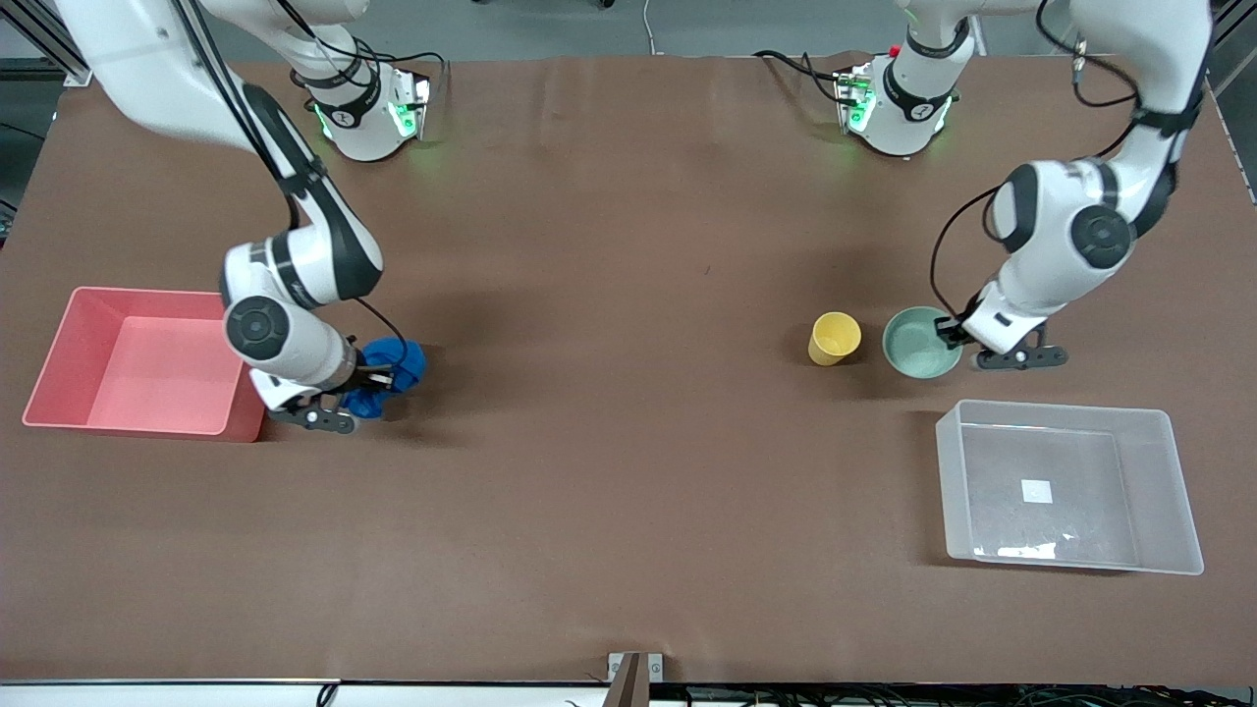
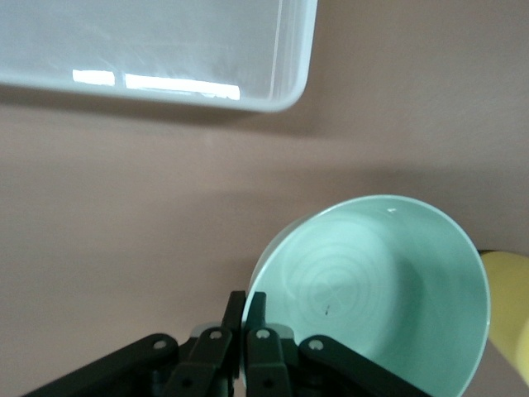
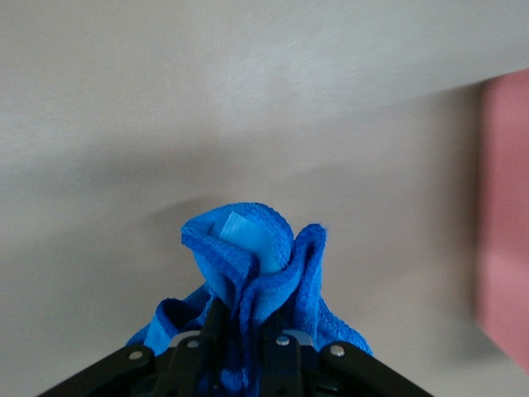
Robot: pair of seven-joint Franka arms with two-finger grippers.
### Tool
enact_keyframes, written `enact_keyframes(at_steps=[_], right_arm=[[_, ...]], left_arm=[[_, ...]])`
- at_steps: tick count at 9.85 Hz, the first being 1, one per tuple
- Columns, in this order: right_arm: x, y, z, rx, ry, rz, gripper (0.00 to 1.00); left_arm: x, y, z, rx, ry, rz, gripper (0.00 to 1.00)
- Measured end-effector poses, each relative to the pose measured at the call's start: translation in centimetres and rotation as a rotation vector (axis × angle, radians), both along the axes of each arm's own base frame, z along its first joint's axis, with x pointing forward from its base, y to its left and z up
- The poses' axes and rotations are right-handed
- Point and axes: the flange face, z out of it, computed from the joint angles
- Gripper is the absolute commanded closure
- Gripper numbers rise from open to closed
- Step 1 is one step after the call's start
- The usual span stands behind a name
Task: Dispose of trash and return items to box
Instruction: 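Drop the cloth into the pink bin while the left gripper lowers the bowl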
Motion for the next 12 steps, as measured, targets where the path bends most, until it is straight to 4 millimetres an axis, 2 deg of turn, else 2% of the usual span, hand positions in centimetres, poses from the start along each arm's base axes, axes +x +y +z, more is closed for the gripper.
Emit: enact_keyframes(at_steps=[1,2,3,4,5,6,7,8,10,11,12], right_arm=[[0.3,-0.7,5.0,-0.022,0.014,0.024,1.00],[0.2,-2.7,9.4,-0.033,0.029,0.068,1.00],[0.0,-7.0,12.7,-0.033,0.039,0.117,1.00],[-0.4,-13.1,14.7,-0.022,0.043,0.173,1.00],[-1.2,-19.8,15.4,-0.005,0.053,0.228,1.00],[-2.3,-25.8,15.0,0.004,0.049,0.269,1.00],[-3.3,-29.8,13.6,0.000,0.023,0.302,1.00],[-4.1,-31.9,11.2,-0.009,-0.010,0.324,1.00],[-5.1,-31.9,4.3,-0.003,-0.067,0.330,0.99],[-5.4,-31.5,0.8,0.009,-0.092,0.319,0.98],[-5.9,-31.0,-2.2,0.017,-0.109,0.308,0.97]], left_arm=[[1.6,0.1,3.7,0.000,-0.042,0.003,1.00],[3.6,0.4,6.4,-0.001,-0.083,0.010,1.00],[5.7,1.0,8.2,0.000,-0.106,0.020,1.00],[7.9,1.7,9.1,0.001,-0.111,0.033,1.00],[10.4,3.0,9.3,0.007,-0.104,0.036,1.00],[12.9,4.2,8.9,0.010,-0.093,0.026,1.00],[15.1,5.3,7.9,0.002,-0.091,0.020,1.00],[17.0,6.8,6.4,-0.015,-0.088,0.009,1.00],[18.7,11.6,2.0,-0.024,-0.059,-0.019,1.00],[19.0,13.1,-0.1,-0.038,-0.048,-0.031,1.00],[19.3,13.6,-1.7,-0.047,-0.047,-0.035,1.00]])
